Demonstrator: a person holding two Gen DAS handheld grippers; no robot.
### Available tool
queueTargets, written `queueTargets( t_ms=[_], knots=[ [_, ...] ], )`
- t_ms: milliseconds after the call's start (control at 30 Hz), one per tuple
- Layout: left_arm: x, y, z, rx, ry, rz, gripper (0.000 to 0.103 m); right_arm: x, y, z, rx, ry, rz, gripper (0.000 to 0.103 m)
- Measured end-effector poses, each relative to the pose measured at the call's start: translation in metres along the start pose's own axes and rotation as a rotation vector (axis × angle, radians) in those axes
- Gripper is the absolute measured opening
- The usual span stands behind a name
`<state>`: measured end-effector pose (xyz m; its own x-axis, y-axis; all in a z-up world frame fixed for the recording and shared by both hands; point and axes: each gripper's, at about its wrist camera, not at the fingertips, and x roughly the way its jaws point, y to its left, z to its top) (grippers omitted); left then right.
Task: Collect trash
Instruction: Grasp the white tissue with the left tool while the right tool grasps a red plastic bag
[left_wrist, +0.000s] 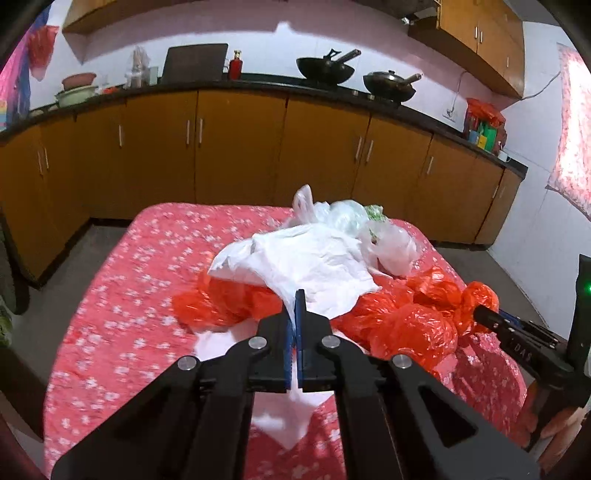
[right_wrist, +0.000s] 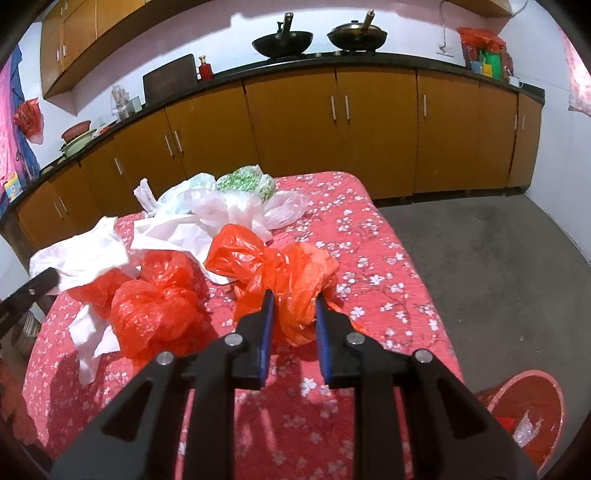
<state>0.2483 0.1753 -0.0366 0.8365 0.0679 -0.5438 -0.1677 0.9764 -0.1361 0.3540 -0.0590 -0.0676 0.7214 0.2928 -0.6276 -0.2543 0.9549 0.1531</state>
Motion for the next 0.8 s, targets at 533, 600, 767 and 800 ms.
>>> queueTargets(
  t_ms=[533, 600, 767, 800],
  knots=[
    [-0.042, -0.025, 0.019, 0.062, -0.093, -0.034, 0.001, -0.045, -0.024, -0.002, -0.008, -0.07, -0.058, 0.02],
    [-0.045, -0.033, 0.02, 0.069, -0.099, -0.053, 0.001, -0.051, -0.031, -0.003, 0.001, -0.075, -0.064, 0.02],
    [-0.052, -0.061, 0.022, 0.112, -0.112, -0.122, 0.001, -0.063, -0.051, -0.006, 0.03, -0.09, -0.086, 0.019],
    [-0.053, -0.067, 0.022, 0.12, -0.114, -0.133, 0.001, -0.065, -0.055, -0.006, 0.037, -0.093, -0.092, 0.019]
  ],
)
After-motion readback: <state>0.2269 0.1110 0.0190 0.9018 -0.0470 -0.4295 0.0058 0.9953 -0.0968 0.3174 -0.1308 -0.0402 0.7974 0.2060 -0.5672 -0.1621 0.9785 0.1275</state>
